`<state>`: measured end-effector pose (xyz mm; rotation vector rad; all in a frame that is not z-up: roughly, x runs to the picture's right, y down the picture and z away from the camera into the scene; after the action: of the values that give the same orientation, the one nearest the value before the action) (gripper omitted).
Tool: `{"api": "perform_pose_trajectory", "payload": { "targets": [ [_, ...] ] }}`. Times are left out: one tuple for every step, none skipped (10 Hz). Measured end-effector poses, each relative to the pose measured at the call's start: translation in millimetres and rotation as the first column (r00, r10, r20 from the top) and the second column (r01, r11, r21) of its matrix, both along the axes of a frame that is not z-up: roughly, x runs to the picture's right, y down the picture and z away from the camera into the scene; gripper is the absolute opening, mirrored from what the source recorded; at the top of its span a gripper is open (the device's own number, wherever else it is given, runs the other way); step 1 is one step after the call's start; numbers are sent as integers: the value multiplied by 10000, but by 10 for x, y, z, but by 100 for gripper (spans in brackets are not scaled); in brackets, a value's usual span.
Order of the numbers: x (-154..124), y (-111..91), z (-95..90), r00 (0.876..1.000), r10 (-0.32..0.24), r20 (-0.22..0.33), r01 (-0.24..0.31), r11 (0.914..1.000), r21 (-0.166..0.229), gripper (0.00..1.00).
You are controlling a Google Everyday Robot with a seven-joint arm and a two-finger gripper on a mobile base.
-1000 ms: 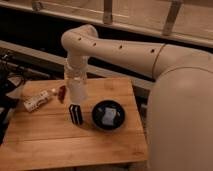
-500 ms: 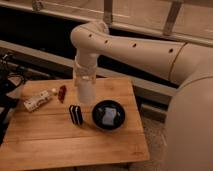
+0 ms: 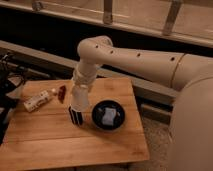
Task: Place the ceramic cup over the eraser
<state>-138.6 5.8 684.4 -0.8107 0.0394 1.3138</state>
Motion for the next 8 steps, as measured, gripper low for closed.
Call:
{"api": "perform_pose_trajectory", "payload": {
  "targets": [
    [-71,7,-17,9998,-72,159,72,10000,40,0],
    [-142,13,-38,9994,-179,299,176,9998,87,1],
    [-176,13,-45,9990,-278,358,274,9995,122,7],
    [-220,16,-45,9983,-475,335,472,9988,103,17],
    [-277,44,-23,9973,-698,241,698,9976,5,27],
    [-298,110,37,9964,-845,96,847,9962,-182,39],
    [-254,163,112,9960,-890,-50,888,9956,-291,49],
    [-247,176,127,9959,-902,-83,899,9954,-319,55]
  ]
}}
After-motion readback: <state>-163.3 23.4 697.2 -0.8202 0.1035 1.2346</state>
